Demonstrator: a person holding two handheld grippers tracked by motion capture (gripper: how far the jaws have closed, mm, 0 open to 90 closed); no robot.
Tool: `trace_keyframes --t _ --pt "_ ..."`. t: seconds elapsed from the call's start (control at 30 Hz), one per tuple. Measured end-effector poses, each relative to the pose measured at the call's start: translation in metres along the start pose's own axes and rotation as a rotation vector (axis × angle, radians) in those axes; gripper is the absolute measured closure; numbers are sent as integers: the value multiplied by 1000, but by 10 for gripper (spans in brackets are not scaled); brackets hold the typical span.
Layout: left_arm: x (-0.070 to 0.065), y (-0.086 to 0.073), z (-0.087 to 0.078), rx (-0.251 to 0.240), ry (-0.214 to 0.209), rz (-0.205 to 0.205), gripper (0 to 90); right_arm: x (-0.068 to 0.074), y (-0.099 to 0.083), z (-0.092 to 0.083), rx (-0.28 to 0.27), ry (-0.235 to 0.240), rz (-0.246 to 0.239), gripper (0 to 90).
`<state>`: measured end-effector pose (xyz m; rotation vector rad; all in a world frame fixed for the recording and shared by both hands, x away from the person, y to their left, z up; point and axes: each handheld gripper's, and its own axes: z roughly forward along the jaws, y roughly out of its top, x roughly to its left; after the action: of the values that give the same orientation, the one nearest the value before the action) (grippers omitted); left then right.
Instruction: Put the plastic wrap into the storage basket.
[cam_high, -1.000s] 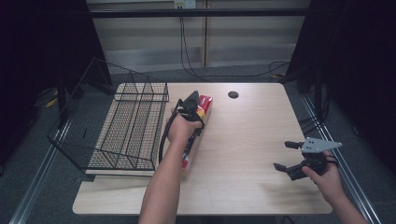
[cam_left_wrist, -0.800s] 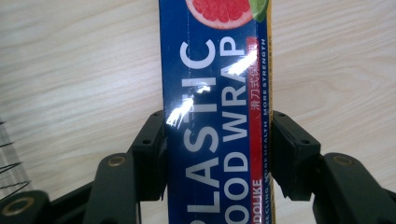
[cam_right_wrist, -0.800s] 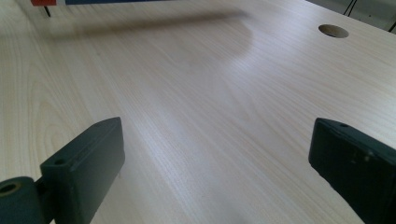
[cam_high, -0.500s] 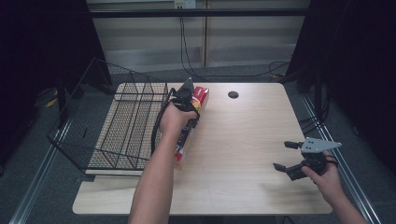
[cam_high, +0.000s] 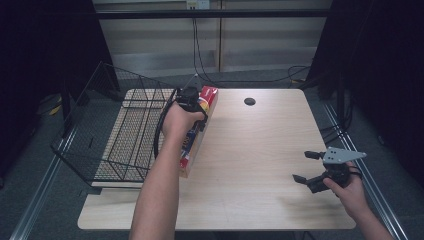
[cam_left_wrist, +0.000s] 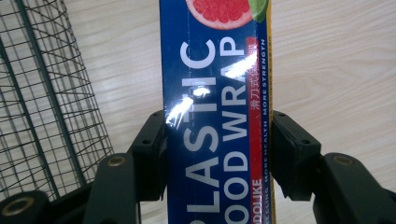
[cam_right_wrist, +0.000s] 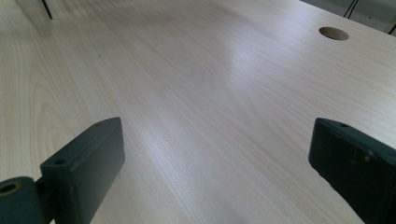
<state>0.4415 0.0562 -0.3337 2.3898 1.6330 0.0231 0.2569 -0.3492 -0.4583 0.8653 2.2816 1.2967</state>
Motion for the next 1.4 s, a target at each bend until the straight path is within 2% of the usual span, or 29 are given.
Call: trace_keyframes --t 0.07,0.1,0.17,0.33,0.37,0.63,0.77,0.93,1.03,1.07,1.17,1.4 --pt "0 0 -3 1 4 -10 452 0 0 0 1 0 -1 31" --pt "2 -1 -4 1 7 1 451 0 0 0 0 6 -2 32" --pt "3 -1 -8 -2 3 -18 452 0 0 1 2 10 -1 32" --pt "3 -1 -18 -12 13 -29 452 0 0 0 -3 5 -1 32" --pt "4 -1 -20 -10 15 -21 452 0 0 0 -3 6 -3 32" --pt "5 -1 -39 -12 13 -29 452 1 1 0 -3 7 -5 32" --pt "7 -1 -47 -6 26 -33 452 1 1 0 1 1 -8 32" --pt "12 -2 -55 -15 28 -46 452 1 1 0 2 6 -7 32" --pt "14 -4 -59 -18 29 -72 451 1 1 0 2 9 -5 32" --pt "16 -4 -61 -13 36 -61 451 1 1 -1 3 6 -6 32" --pt "18 -6 -64 -20 38 -78 450 1 1 0 0 9 -7 32" --pt "22 -7 -73 -15 42 -82 451 2 1 1 -2 15 -9 32"
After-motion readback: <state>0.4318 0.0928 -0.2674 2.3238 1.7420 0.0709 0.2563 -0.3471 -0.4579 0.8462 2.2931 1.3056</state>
